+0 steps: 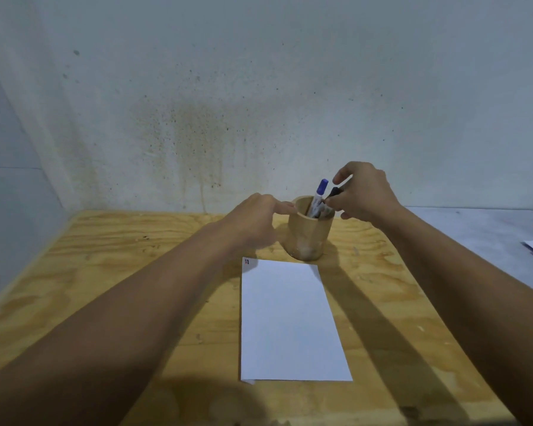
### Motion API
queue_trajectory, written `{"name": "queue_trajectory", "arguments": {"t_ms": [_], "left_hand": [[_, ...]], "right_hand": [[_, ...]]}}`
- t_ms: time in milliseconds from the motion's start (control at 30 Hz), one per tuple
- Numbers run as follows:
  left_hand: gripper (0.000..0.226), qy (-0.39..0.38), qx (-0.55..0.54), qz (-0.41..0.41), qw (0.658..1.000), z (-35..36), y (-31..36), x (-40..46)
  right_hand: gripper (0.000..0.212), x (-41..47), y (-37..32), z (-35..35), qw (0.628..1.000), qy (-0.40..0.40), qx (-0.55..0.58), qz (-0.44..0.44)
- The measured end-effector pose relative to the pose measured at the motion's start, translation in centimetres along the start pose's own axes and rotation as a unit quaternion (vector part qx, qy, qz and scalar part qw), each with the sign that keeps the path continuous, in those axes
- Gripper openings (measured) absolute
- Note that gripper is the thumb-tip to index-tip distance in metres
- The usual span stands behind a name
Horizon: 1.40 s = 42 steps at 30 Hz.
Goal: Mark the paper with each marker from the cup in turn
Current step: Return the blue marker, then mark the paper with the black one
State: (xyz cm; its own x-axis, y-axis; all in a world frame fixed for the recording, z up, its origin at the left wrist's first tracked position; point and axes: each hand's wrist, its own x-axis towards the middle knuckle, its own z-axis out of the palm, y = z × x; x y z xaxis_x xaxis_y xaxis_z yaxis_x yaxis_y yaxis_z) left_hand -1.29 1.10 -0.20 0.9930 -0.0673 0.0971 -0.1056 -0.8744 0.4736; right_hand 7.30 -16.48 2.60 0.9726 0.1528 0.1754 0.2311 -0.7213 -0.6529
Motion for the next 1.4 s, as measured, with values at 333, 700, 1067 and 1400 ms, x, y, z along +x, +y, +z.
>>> {"name": "queue_trajectory", "arguments": {"t_ms": [333,700,1067,1400], "left_hand": [[0.078,-0.028,-0.004,0.003,1.0,0.5,-1.0,0.6],[0.019,0.079,-0.591,-0.078,0.799,-0.3,2.9,-1.6],[0.02,0.111,-0.486,-0.056,0.865,-0.7,2.0,-3.7],[0.012,0.2,-0.5,-0.119,0.834,-0.1,-3.0,-5.7]], "right_hand": [[0.008,-1.9,-1.2,-3.3,0.991,0.098,0.05,-0.082],[0.006,-7.9,-1.9,-2.4,0.89,0.029,0.454,0.003],[0.017,-6.9,-3.7,0.2,0.938,-0.063,0.34,-0.034],[0.019,-6.3,-4.1,5.3,0.884,-0.085,0.46,0.024]]}}
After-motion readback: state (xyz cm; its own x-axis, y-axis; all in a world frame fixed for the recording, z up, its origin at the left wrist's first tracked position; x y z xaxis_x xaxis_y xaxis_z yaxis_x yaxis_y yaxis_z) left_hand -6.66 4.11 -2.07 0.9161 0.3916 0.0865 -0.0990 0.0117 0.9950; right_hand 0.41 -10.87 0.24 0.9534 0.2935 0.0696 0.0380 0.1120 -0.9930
